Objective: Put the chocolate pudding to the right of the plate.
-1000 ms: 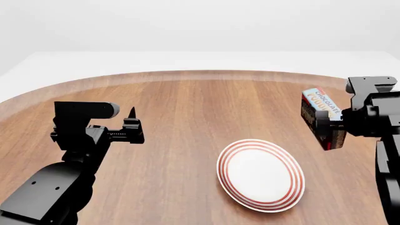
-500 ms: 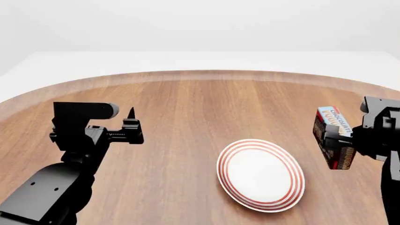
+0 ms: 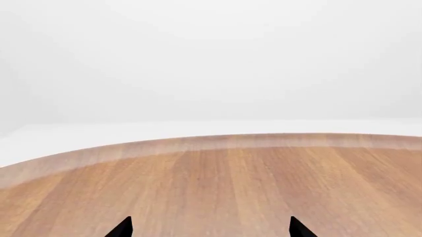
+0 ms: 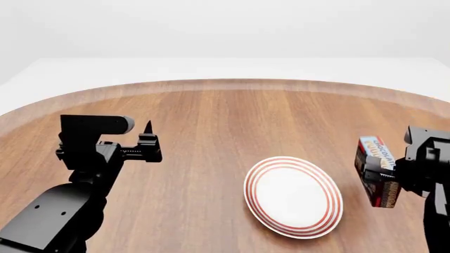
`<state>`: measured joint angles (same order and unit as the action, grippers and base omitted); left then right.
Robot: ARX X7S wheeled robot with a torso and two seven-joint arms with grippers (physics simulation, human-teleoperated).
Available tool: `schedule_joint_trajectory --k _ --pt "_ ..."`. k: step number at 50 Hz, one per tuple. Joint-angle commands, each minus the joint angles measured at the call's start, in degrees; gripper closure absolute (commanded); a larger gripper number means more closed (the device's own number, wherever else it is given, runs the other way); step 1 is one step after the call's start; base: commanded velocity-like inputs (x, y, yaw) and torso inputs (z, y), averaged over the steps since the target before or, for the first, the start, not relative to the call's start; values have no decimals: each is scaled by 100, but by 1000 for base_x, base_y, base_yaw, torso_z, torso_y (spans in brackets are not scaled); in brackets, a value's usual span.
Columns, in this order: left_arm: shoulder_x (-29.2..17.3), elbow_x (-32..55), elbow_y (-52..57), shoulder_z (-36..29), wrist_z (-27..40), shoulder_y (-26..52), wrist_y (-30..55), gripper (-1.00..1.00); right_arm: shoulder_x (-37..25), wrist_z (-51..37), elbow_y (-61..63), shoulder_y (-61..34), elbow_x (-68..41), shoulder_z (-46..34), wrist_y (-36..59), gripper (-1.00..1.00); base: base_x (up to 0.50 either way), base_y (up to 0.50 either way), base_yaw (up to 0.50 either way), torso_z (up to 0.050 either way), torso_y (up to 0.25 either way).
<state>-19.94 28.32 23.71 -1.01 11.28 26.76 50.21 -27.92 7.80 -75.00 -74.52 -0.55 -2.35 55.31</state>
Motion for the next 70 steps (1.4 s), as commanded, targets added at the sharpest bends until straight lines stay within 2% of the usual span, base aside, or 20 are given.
schedule_joint_trajectory --k 1,19,20,37,44,48,53,54,56,58,59,62,64,70 --pt "-12 19 -6 -13 17 7 -7 -100 3 -51 3 145 39 76 -10 100 0 0 0 0 0" --pt "-34 44 -8 -44 38 7 -18 -100 18 133 3 184 40 110 -19 100 0 0 0 0 0" --pt "-35 46 -9 -45 39 8 -19 -100 16 148 3 175 34 122 -1 -100 0 0 0 0 0" --pt "-47 69 -28 -73 51 4 -48 -100 42 139 2 -52 93 32 -120 -100 0 0 0 0 0" --pt "-52 75 -33 -114 70 56 -11 -100 48 174 2 -1002 202 -344 -28 -100 0 0 0 0 0" --pt "-66 114 45 -124 105 139 98 -100 127 415 4 -1907 238 -591 -87 -100 0 0 0 0 0" --pt "-74 153 88 -128 135 233 188 -100 354 907 160 -2126 177 -743 -527 -100 0 0 0 0 0" --pt "-74 160 99 -133 141 256 207 -100 352 901 644 -1929 129 -685 -360 -100 0 0 0 0 0" --pt "-78 192 148 -154 162 353 303 -100 334 913 2363 -1215 -108 -383 458 -100 0 0 0 0 0" --pt "-83 230 197 -200 185 521 448 -100 480 619 4048 -535 -282 62 789 -100 0 0 0 0 0" --pt "-81 245 209 -210 198 576 498 -100 527 564 4243 -468 -289 89 997 -100 0 0 0 0 0" --pt "-103 297 298 -320 250 896 797 -100 757 226 5396 -105 -342 461 1190 -100 0 0 0 0 0" --pt "-79 397 339 -296 261 1101 966 -100 822 189 6090 179 -337 404 1215 -100 0 0 0 0 0" --pt "-69 336 258 -502 173 1485 888 -100 1149 -147 8598 1656 -256 421 568 -100 0 0 0 0 0"
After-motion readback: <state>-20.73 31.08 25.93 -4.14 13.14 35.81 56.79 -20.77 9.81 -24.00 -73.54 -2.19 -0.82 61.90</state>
